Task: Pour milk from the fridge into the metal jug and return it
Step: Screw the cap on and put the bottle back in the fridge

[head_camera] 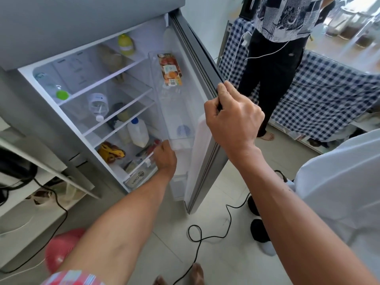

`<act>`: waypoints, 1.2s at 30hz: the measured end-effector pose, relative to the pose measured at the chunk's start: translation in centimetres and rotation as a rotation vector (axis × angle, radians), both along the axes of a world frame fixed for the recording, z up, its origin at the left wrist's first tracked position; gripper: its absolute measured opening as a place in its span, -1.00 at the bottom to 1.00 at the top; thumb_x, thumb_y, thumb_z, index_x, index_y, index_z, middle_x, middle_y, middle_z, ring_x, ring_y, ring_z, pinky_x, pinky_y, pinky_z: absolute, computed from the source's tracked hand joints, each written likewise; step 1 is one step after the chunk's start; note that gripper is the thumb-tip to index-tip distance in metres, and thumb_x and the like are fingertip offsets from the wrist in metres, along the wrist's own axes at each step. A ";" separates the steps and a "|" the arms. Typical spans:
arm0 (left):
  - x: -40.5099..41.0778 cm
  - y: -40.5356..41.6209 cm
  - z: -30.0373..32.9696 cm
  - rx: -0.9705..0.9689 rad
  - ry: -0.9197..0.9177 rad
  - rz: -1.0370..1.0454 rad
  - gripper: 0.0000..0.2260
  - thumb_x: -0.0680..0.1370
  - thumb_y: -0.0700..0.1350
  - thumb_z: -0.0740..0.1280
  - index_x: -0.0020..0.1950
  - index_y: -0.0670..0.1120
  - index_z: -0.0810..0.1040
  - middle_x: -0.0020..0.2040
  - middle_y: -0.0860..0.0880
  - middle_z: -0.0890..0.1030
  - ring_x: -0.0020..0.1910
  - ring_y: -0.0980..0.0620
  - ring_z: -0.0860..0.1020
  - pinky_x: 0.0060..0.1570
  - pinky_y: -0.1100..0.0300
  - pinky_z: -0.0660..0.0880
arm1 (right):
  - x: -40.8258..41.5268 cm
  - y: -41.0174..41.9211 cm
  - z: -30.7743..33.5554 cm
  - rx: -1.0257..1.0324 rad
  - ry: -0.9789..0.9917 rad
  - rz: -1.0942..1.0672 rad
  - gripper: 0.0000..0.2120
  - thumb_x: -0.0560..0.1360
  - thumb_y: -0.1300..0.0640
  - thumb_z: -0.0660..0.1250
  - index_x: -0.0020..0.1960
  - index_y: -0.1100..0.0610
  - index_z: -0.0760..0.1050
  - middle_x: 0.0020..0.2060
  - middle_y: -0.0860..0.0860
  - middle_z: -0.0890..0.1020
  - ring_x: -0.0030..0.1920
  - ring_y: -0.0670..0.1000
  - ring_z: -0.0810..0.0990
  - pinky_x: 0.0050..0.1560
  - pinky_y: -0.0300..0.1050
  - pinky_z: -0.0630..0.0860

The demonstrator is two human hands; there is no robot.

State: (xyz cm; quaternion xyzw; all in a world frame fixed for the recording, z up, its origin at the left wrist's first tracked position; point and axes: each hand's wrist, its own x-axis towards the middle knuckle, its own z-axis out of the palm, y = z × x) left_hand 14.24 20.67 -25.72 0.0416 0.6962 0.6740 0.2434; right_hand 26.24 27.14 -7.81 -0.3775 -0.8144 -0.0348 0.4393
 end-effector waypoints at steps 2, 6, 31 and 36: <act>-0.1 -0.7 1.5 0.065 -0.004 0.046 -0.76 0.58 -0.12 0.19 -0.26 -0.13 0.48 -0.23 -0.13 0.50 -0.23 -0.01 0.44 -0.17 0.12 0.37 | 0.1 -0.4 0.3 -0.027 -0.016 0.007 -0.65 0.54 0.09 0.19 0.10 0.19 0.70 -0.01 0.05 0.76 -0.28 0.13 0.69 -0.40 0.01 0.58; -0.5 -2.1 4.6 0.135 0.063 0.053 -0.69 0.68 -0.06 0.14 -0.05 -0.21 0.58 -0.10 -0.17 0.61 -0.16 -0.07 0.54 -0.11 0.12 0.44 | 0.1 -1.5 1.1 -0.120 -0.014 0.011 -0.75 0.53 0.12 0.18 -0.04 0.22 0.60 -0.16 0.04 0.68 -0.31 0.12 0.59 -0.32 -0.09 0.46; -13.4 -11.5 15.1 -0.213 0.205 0.300 -0.74 0.56 -0.18 0.19 -0.31 -0.08 0.51 -0.28 -0.07 0.50 -0.22 -0.11 0.42 -0.20 0.12 0.34 | -11.2 -1.8 1.2 -0.707 -0.267 0.807 -0.31 0.64 -0.25 0.26 0.66 0.02 0.19 0.67 -0.08 0.17 0.67 -0.10 0.01 0.60 -0.09 0.02; -13.0 -12.1 18.2 -0.161 0.221 0.526 -0.68 0.67 -0.04 0.18 -0.20 -0.16 0.51 -0.29 -0.08 0.51 -0.23 -0.12 0.44 -0.23 0.09 0.30 | -15.6 0.1 0.0 -0.415 -0.477 0.869 -0.40 0.70 -0.15 0.18 0.67 0.02 0.16 0.68 -0.10 0.11 0.68 -0.09 -0.05 0.59 0.24 0.10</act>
